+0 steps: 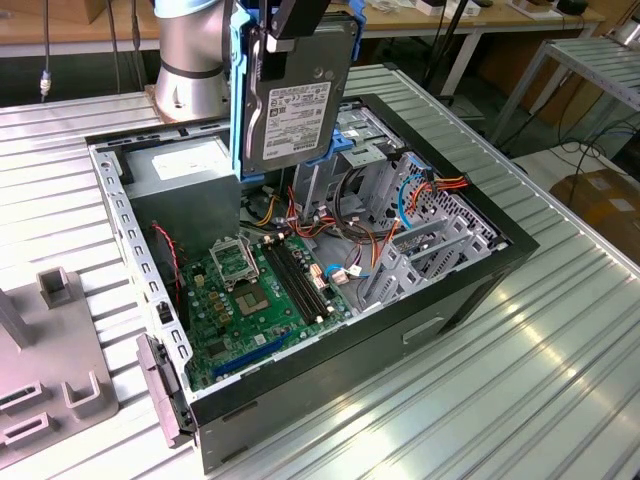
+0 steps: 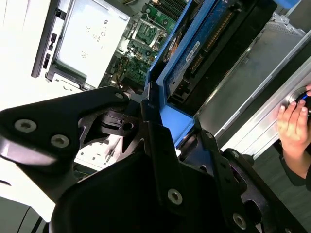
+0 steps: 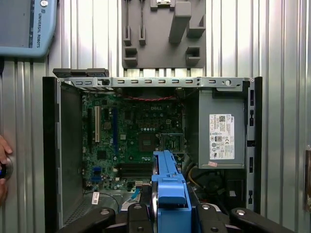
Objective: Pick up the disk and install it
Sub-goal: 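Insert the disk into the insertion slot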
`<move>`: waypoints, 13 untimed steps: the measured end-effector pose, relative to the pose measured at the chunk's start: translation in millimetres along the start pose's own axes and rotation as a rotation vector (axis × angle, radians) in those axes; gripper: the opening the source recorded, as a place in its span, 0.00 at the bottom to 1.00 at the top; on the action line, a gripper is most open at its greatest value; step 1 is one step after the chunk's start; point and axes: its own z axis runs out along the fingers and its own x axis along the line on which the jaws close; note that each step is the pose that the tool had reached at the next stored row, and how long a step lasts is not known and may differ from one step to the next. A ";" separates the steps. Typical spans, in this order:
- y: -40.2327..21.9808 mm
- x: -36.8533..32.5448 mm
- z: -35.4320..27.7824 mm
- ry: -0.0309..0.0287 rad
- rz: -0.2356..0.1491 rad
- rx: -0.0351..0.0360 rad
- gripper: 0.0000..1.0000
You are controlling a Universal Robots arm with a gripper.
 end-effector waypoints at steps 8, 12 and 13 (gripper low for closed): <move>-6.4 13.6 0.4 -0.0001 0.000 0.0000 0.37; -26.0 14.3 1.2 0.0000 0.000 0.0000 0.37; -32.7 14.3 1.5 0.0000 0.000 0.0000 0.37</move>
